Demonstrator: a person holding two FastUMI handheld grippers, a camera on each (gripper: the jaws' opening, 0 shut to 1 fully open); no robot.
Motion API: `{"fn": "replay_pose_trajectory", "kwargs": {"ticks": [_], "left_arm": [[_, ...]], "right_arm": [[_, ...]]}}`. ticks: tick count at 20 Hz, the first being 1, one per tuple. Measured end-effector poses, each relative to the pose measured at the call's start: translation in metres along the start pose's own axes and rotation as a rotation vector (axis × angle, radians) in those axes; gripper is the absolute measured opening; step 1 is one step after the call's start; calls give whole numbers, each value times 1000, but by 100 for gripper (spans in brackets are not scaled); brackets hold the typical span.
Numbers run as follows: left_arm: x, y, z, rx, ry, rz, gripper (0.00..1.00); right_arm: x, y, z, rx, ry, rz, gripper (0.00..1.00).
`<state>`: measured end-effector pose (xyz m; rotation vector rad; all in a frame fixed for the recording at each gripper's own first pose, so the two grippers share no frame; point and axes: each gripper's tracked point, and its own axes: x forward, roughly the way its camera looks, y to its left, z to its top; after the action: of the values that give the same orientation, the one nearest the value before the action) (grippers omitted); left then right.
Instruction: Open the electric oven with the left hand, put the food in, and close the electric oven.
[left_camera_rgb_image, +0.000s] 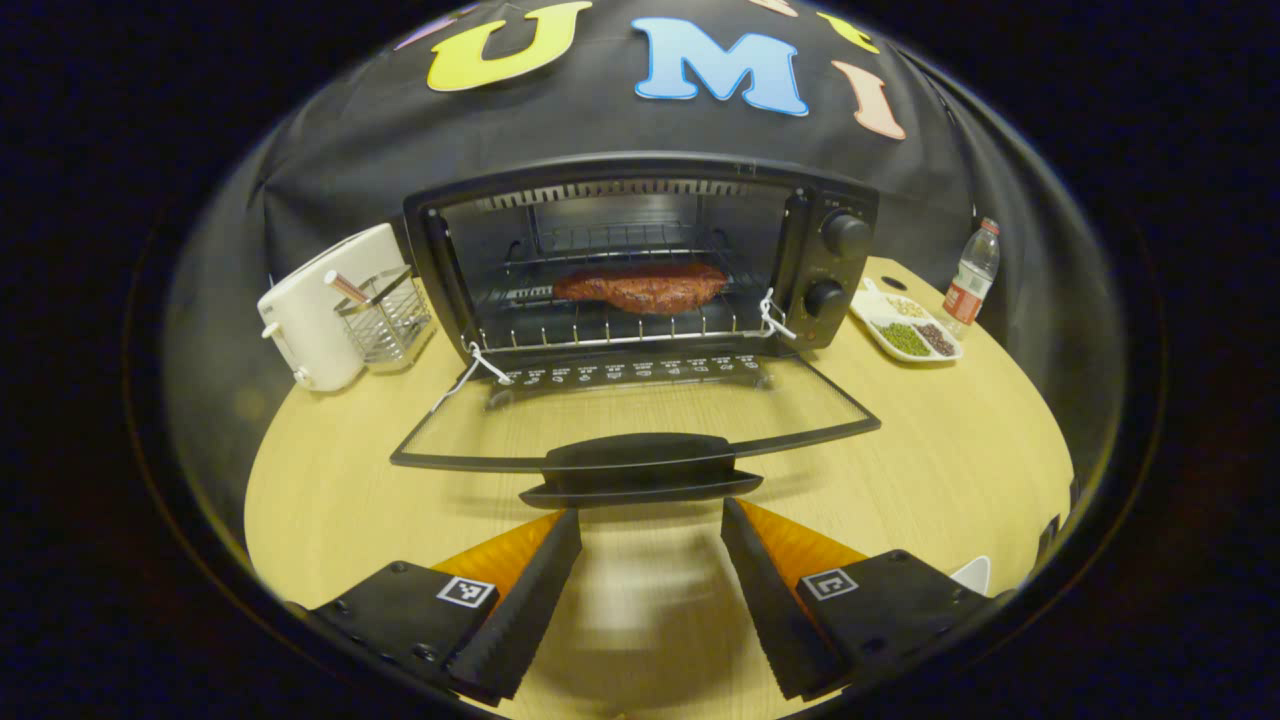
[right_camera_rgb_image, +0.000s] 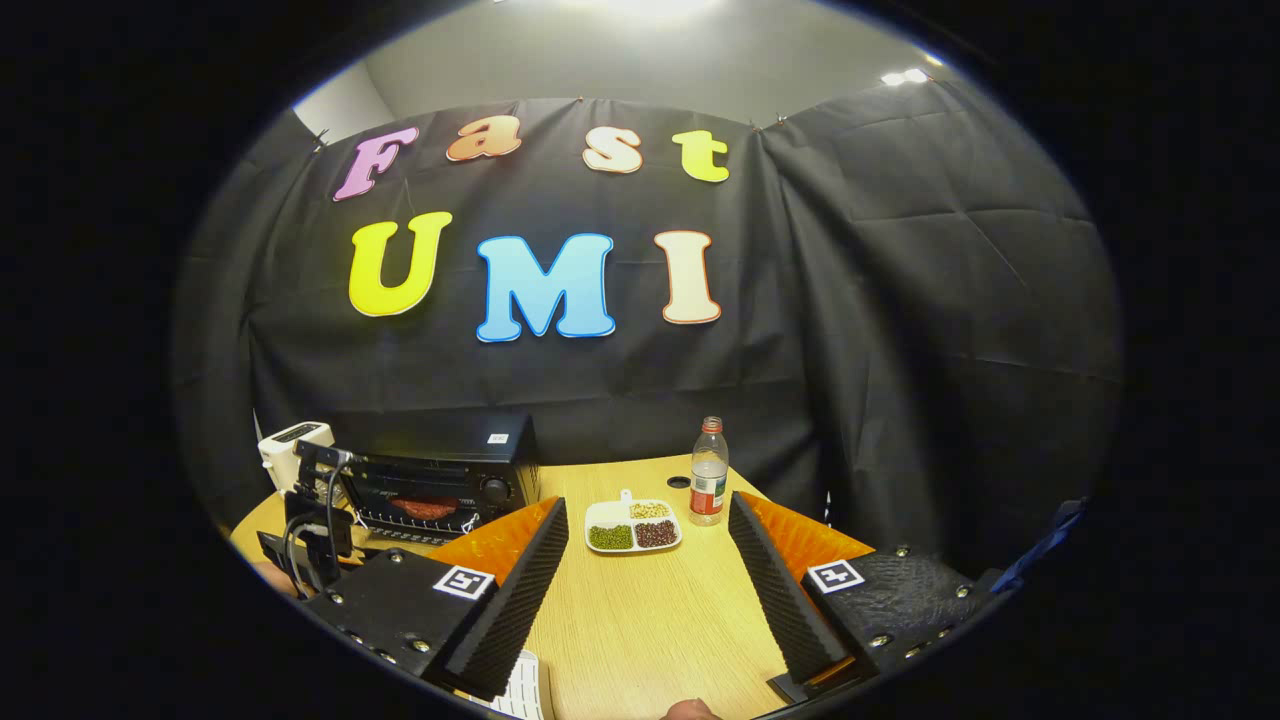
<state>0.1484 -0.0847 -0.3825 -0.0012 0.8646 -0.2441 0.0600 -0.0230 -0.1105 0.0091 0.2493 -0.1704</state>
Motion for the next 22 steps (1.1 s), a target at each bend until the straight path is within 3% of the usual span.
{"fn": "replay_pose_trajectory", "kwargs": {"ticks": [1,2,6,7,8,9,10,12,13,15,16,17,19,21,22], "left_arm": [[-3,0,3,-4,-12,-1,91],[-5,0,5,-6,-19,-2,100],[-13,1,17,-13,-49,-6,100],[-16,1,20,-10,-60,-6,95],[-19,1,24,-7,-73,-7,100],[-22,1,28,0,-86,-7,95],[-24,1,32,6,-100,-8,100],[-26,2,39,19,-120,-10,100],[-28,2,43,25,-133,-11,95],[-30,3,51,39,-159,-11,100],[-31,3,57,51,-178,-11,95],[-32,4,63,63,-198,-12,100],[-36,5,79,79,-237,-16,95],[-38,5,98,73,-284,-28,95],[-38,7,110,78,-314,-31,100]], "right_arm": [[1,2,0,0,1,7,98],[0,4,0,2,1,11,98],[2,4,-1,6,1,13,98],[3,3,-1,6,0,11,98],[4,3,-1,7,-1,8,98],[4,2,0,8,-2,6,98],[5,2,-1,9,-2,3,98],[6,3,-1,13,-1,-2,98],[6,4,0,14,-3,-6,98],[8,5,-1,15,-5,-11,98],[9,6,-1,11,-6,-15,98],[10,7,-1,8,-6,-17,98],[11,9,-1,4,-8,-21,98],[12,11,0,6,-9,-28,98],[13,11,0,7,-10,-31,98]]}}
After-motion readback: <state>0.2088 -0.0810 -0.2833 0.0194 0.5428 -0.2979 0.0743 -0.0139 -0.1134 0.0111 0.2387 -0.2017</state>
